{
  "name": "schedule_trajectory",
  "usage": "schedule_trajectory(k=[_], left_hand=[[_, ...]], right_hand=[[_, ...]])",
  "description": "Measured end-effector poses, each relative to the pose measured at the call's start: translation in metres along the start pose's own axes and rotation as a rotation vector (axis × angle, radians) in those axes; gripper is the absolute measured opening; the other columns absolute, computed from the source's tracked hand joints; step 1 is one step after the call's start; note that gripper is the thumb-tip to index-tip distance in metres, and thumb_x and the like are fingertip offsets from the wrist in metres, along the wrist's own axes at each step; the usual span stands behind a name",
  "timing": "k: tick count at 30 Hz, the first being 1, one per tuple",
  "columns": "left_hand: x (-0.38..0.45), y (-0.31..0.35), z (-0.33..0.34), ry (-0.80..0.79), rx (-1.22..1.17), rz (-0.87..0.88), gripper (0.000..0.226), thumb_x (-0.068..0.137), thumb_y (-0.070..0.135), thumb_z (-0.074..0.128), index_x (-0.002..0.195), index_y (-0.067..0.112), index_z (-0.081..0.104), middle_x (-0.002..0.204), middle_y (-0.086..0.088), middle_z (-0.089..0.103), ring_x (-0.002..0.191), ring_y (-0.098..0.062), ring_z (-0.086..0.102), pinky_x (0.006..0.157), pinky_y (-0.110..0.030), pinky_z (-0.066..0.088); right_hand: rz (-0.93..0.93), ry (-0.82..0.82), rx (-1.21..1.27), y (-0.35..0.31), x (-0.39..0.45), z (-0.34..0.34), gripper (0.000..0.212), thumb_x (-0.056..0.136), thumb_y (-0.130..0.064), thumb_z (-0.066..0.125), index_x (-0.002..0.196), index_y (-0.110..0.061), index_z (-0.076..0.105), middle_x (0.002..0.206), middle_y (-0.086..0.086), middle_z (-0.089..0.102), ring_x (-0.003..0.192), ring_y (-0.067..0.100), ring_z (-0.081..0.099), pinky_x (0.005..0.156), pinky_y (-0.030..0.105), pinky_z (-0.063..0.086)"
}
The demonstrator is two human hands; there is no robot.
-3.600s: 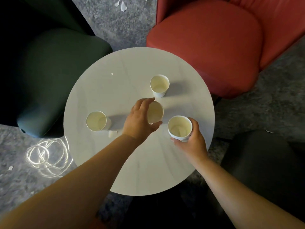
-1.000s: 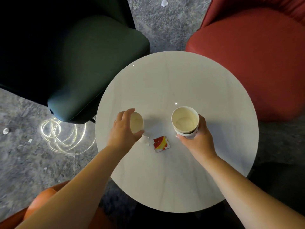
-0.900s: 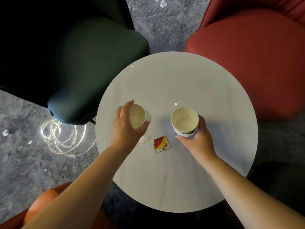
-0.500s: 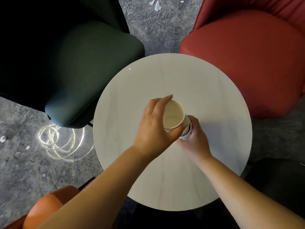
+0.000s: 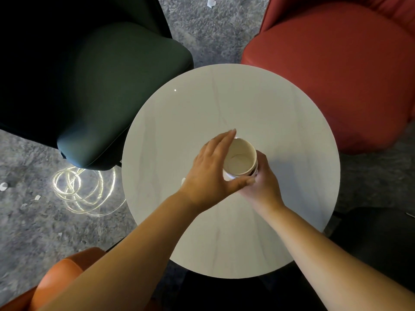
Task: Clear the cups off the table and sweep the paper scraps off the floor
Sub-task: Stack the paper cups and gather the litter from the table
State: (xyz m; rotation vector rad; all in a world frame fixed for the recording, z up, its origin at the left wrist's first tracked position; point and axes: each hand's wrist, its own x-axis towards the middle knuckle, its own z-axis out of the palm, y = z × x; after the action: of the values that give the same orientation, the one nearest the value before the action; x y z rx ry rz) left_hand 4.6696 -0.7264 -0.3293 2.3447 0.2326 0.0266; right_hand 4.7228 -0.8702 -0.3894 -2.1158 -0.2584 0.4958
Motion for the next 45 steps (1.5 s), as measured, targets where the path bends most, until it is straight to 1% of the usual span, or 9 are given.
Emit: schedule_trajectory(k=[5,11,15,20,26,31,35,41,45], left_hand=[[-0.017,-0.034,-0.015,0.244,-0.102,-0.367,0.05,0.09,0.027,0.065,0.137,0.021,0.048,0.134,0.003,0.046,0.113,-0.009,0.052,0.092,-0.021,0.042],[-0.05,-0.088,-0.001,0.031,0.077,-0.618,0.04,0.084,0.014,0.073,0.122,0.014,0.06,0.124,-0.004,0.048,0.109,-0.024,0.055,0.092,-0.028,0.044],[-0.048,-0.095,0.015,-0.02,0.118,-0.602,0.039,0.08,0.017,0.076,0.117,0.015,0.062,0.116,-0.003,0.048,0.11,-0.025,0.051,0.096,-0.033,0.045],[-0.04,-0.097,0.016,-0.069,0.21,-0.601,0.023,0.083,0.023,0.073,0.099,0.013,0.06,0.104,0.002,0.045,0.098,-0.018,0.044,0.08,-0.025,0.037],[-0.043,-0.076,0.009,0.0,-0.072,-0.713,0.019,0.083,0.019,0.073,0.081,0.014,0.055,0.073,0.002,0.054,0.064,-0.013,0.046,0.056,-0.022,0.039],[-0.042,-0.059,0.031,-0.169,-0.1,-0.646,0.038,0.076,0.016,0.079,0.103,0.019,0.053,0.083,0.003,0.053,0.075,-0.014,0.049,0.06,-0.018,0.038],[-0.037,-0.06,0.041,-0.158,0.009,-0.626,0.06,0.076,0.018,0.079,0.126,0.02,0.045,0.102,0.002,0.047,0.087,-0.016,0.048,0.073,-0.023,0.038],[-0.034,-0.059,0.047,-0.142,0.09,-0.647,0.04,0.08,0.028,0.074,0.111,0.015,0.052,0.107,0.004,0.043,0.09,-0.021,0.055,0.077,-0.033,0.048],[-0.036,-0.057,0.049,-0.088,0.029,-0.672,0.018,0.084,0.025,0.069,0.092,0.016,0.055,0.089,0.006,0.052,0.082,-0.02,0.054,0.069,-0.032,0.045]], right_hand=[[-0.039,0.036,-0.01,0.014,-0.001,-0.014,0.07,0.063,-0.022,0.088,0.122,-0.022,0.049,0.104,-0.023,0.053,0.091,0.002,0.053,0.067,0.0,0.036],[-0.005,0.034,0.001,0.031,-0.007,-0.018,0.073,0.062,-0.017,0.087,0.122,-0.029,0.048,0.101,-0.033,0.052,0.097,0.01,0.057,0.074,0.022,0.043],[-0.008,0.034,-0.013,0.038,-0.011,-0.02,0.075,0.061,-0.016,0.088,0.123,-0.028,0.048,0.1,-0.035,0.051,0.096,0.009,0.057,0.077,0.024,0.044],[-0.011,0.034,0.0,0.043,-0.013,-0.021,0.075,0.061,-0.018,0.088,0.121,-0.032,0.046,0.106,-0.024,0.056,0.098,0.012,0.06,0.077,0.025,0.046],[-0.008,0.019,0.011,0.042,-0.014,-0.024,0.075,0.061,-0.016,0.088,0.122,-0.029,0.047,0.106,-0.024,0.055,0.1,0.013,0.06,0.078,0.027,0.047],[-0.001,0.013,0.028,0.043,-0.017,-0.026,0.074,0.062,-0.015,0.087,0.123,-0.029,0.047,0.102,-0.032,0.052,0.097,0.008,0.057,0.075,0.021,0.043],[0.013,0.007,0.04,0.044,-0.018,-0.026,0.075,0.062,-0.015,0.087,0.123,-0.032,0.046,0.102,-0.035,0.052,0.096,0.006,0.057,0.077,0.022,0.046],[0.004,0.021,0.035,0.045,-0.018,-0.026,0.074,0.061,-0.017,0.087,0.114,-0.041,0.042,0.1,-0.037,0.051,0.091,-0.002,0.053,0.068,0.002,0.038],[0.001,0.018,0.029,0.045,-0.017,-0.026,0.074,0.061,-0.016,0.088,0.121,-0.03,0.047,0.1,-0.037,0.049,0.092,0.0,0.053,0.07,0.005,0.039]])
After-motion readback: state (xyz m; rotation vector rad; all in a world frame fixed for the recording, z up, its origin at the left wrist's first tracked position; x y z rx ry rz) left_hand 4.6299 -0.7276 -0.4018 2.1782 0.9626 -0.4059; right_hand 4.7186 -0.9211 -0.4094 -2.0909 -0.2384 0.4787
